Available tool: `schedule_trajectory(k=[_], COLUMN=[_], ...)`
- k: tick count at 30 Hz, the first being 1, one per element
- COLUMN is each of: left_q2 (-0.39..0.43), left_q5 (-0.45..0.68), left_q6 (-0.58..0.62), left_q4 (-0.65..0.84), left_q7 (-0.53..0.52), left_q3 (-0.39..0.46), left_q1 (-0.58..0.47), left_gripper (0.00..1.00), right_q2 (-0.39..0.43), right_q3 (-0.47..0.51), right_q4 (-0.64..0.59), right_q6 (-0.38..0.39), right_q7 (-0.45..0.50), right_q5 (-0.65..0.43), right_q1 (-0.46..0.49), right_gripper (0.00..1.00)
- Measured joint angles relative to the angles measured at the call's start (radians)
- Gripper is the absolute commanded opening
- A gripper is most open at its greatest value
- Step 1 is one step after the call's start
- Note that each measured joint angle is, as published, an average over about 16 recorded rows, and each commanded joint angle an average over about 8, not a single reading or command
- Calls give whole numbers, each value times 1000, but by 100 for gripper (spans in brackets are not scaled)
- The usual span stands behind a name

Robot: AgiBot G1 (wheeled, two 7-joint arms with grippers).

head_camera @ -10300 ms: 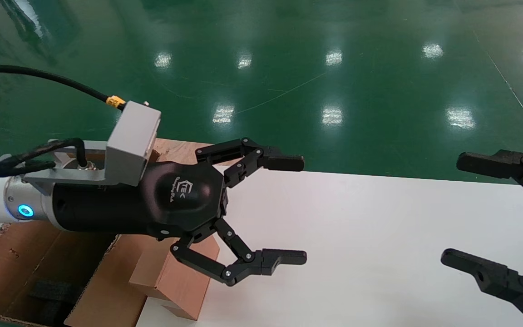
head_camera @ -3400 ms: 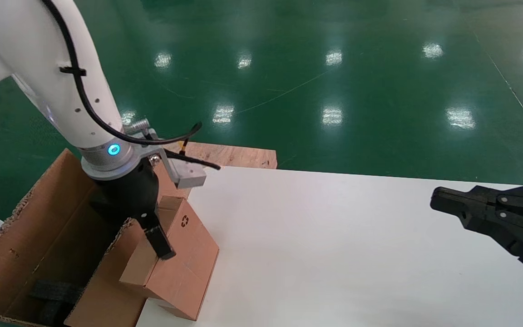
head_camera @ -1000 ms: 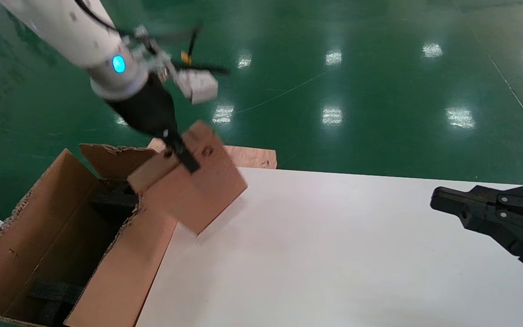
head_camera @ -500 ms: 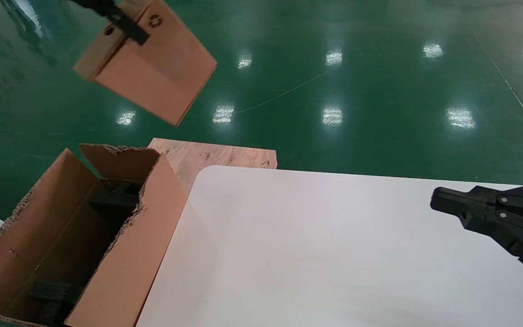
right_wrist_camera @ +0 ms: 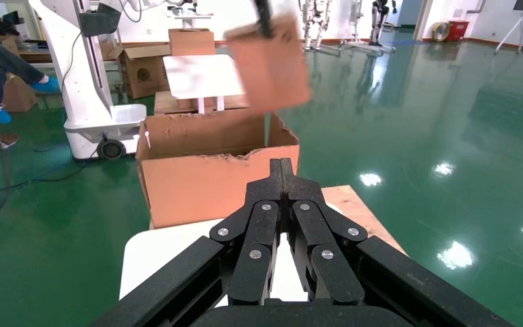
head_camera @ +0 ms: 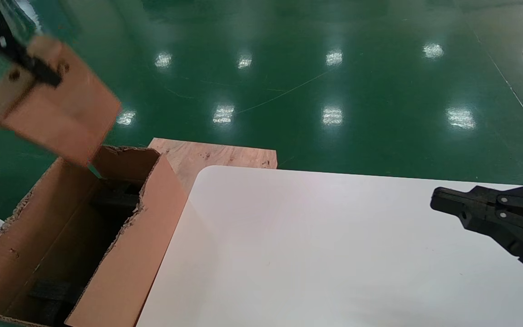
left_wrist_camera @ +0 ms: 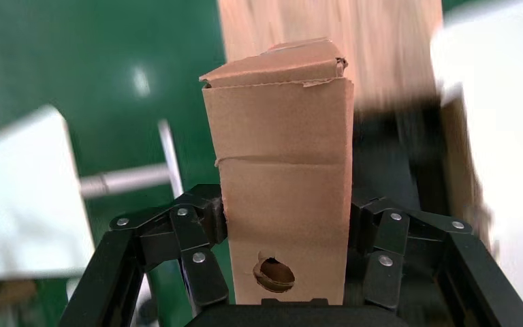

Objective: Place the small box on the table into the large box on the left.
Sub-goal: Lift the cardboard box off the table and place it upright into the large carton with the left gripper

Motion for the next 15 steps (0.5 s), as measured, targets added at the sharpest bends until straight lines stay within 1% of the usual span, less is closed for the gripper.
schedule_trajectory(k=[8,15], left_q2=[-10,-21], left_q5=[23,43], left_q6=[73,75], left_q4=[62,104], left_q7=[-5,-37], left_q3=[27,47], left_q1=[79,153], left_gripper=[0,0], right_q2=[0,0], right_q3=[0,0], right_q4=[0,0], right_q6=[0,0], right_q7=[0,0], right_q5=[0,0], right_q1=[0,0], right_gripper=[0,0])
